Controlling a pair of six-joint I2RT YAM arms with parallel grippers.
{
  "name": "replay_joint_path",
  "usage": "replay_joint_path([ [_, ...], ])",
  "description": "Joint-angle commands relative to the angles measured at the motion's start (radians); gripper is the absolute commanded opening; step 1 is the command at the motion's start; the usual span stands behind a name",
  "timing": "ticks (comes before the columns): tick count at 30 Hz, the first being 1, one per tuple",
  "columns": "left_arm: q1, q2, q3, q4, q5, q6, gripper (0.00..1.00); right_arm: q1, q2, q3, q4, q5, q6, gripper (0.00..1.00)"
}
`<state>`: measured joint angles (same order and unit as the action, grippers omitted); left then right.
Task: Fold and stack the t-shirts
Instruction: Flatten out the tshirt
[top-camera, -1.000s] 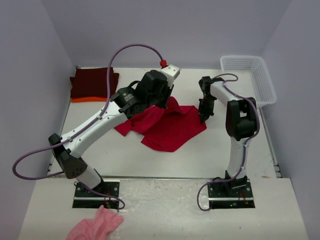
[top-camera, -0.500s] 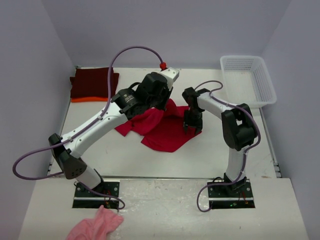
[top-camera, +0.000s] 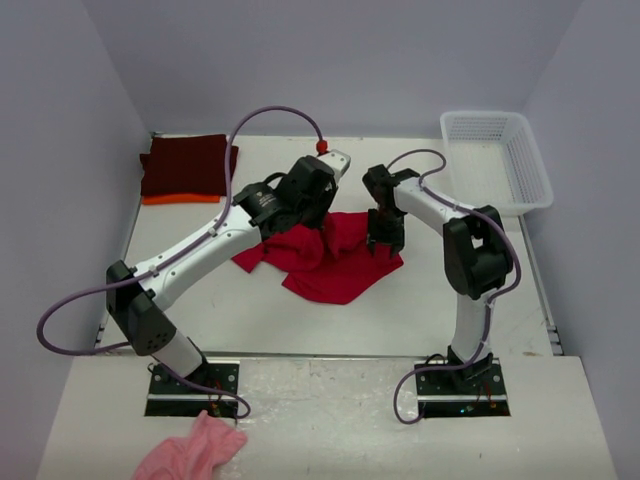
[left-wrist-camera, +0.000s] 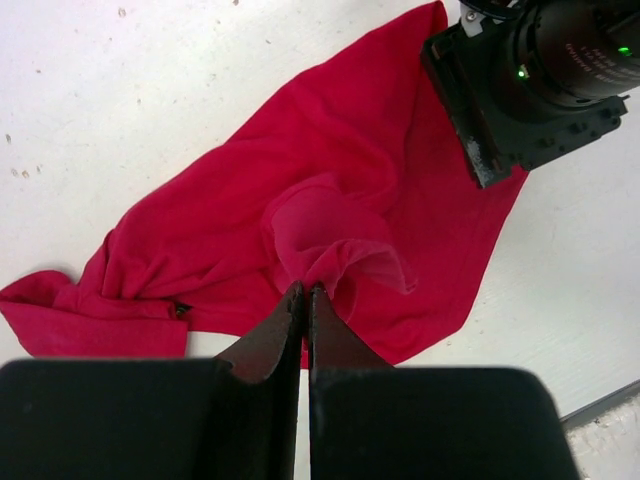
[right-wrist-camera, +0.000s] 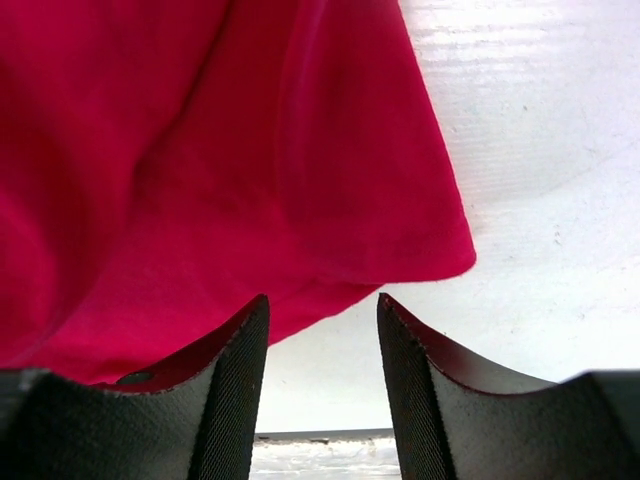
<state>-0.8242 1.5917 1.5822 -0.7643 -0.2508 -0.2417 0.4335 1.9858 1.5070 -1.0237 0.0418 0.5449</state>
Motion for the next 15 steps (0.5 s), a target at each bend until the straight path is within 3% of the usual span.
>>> replay_joint_path([
  [1,0.014,-0.036,0.013,0.043,0.004,0.012,0.0,0.002,0.034,0.045,-0.001,-0.009,-0.005,0.48],
  [9,0.019,-0.099,0.024,0.031,0.021,0.013,0.0,0.001,0.126,0.098,-0.001,0.004,-0.014,0.45],
  [15,0.025,-0.122,0.024,0.014,0.015,0.027,0.0,0.002,0.14,0.073,0.036,-0.002,0.003,0.33],
])
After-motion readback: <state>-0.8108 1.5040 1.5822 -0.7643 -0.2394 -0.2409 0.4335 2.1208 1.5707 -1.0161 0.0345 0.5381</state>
